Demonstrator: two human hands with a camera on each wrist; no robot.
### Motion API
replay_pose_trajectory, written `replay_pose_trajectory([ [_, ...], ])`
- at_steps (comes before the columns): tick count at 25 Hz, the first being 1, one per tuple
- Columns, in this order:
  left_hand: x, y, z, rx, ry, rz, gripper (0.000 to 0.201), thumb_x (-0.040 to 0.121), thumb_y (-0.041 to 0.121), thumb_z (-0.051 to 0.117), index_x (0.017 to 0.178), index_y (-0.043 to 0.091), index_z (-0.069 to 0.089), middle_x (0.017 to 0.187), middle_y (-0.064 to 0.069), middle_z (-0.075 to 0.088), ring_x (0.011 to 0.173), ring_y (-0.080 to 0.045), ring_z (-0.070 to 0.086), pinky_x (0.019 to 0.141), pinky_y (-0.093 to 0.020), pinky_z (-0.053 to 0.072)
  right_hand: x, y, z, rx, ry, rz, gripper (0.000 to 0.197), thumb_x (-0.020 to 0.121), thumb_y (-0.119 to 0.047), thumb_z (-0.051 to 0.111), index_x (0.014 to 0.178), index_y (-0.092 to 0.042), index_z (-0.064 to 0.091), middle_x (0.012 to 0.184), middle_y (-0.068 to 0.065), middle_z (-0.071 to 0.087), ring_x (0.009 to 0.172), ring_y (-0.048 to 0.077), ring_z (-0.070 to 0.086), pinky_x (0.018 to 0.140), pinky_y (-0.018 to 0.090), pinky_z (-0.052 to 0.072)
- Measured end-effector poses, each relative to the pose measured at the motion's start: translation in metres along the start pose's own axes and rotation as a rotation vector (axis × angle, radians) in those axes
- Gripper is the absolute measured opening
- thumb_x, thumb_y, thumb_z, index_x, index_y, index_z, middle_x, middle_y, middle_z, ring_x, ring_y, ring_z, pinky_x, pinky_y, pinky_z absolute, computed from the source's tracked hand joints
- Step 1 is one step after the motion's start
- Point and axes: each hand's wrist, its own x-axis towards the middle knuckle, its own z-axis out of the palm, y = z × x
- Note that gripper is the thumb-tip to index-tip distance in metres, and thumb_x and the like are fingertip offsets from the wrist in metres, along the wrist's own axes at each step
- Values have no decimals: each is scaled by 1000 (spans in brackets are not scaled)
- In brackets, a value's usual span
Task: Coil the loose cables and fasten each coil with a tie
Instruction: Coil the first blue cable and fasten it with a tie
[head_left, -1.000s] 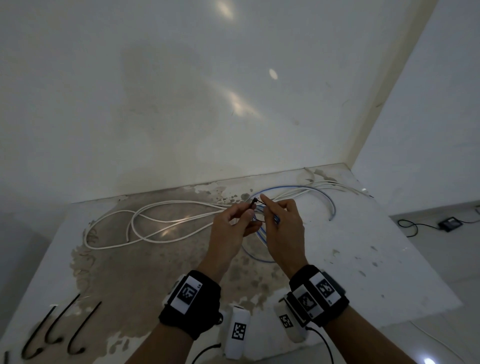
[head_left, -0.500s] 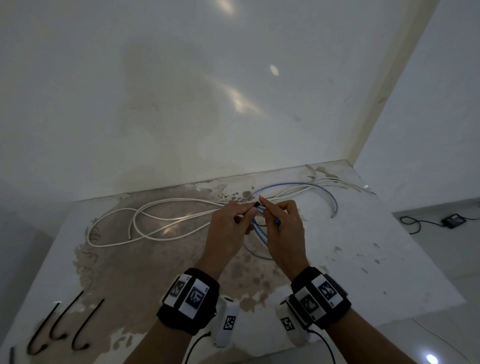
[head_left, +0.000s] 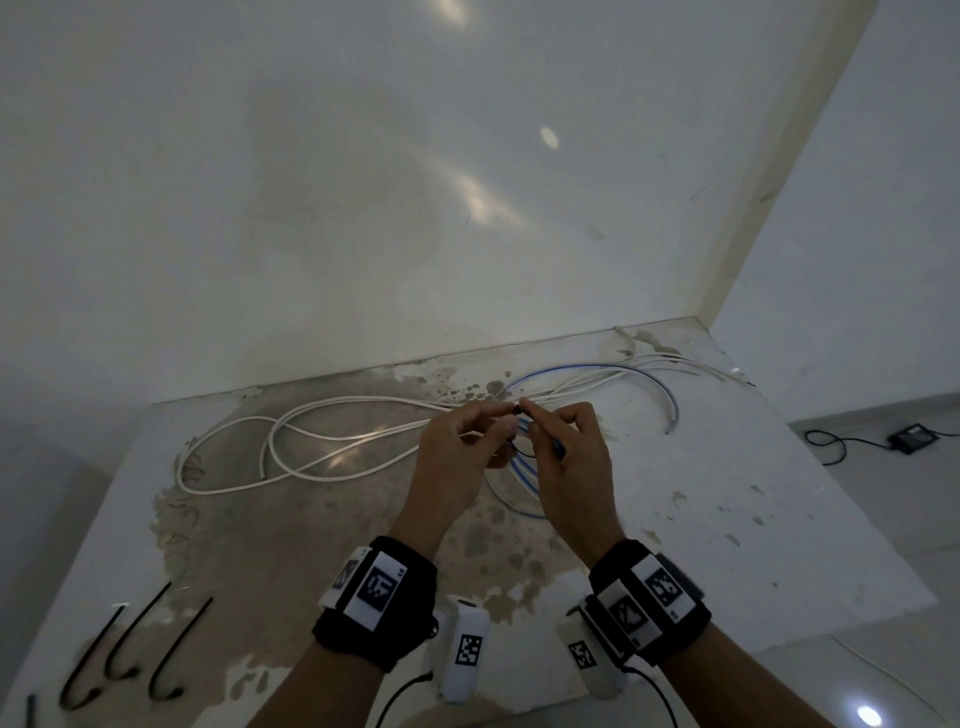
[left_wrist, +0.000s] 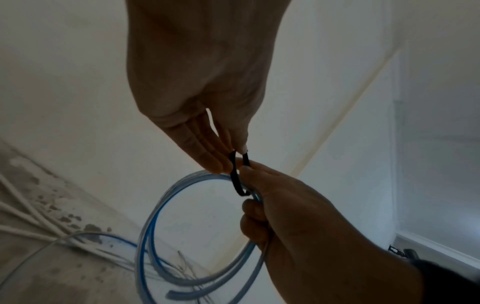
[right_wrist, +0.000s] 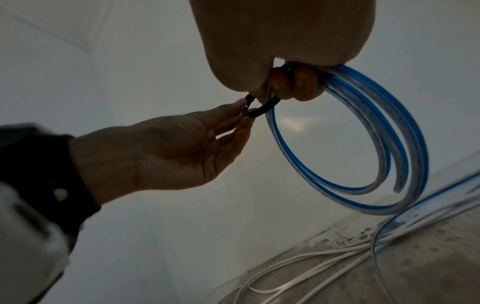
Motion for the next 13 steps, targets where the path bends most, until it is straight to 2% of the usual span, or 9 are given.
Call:
replay_pose_trajectory([
  [5,-2,4,2,-45,37,-13,11,92,18,66,97,23,74,85,-3,74,71,-19,72,59,-26,57,2,-3,-1,60,-8,-17,34,101,-16,50,133,-13,60,96,1,45,80,-6,47,66,6,40],
  [9,1,7,1,-31,11,-29,14,91,19,67,102,16,74,86,-4,74,71,-17,71,59,-26,57,4,-7,-1,251,79,139,21,96,-16,62,116,-12,67,99,3,63,85,6,60,68,14,49],
  [13,2,12,1,-61,17,-43,12,91,18,67,100,17,74,82,0,73,68,-12,68,59,-26,58,5,-7,-5,290,124,111,14,97,-18,60,105,-10,68,97,3,69,88,14,68,74,24,56],
])
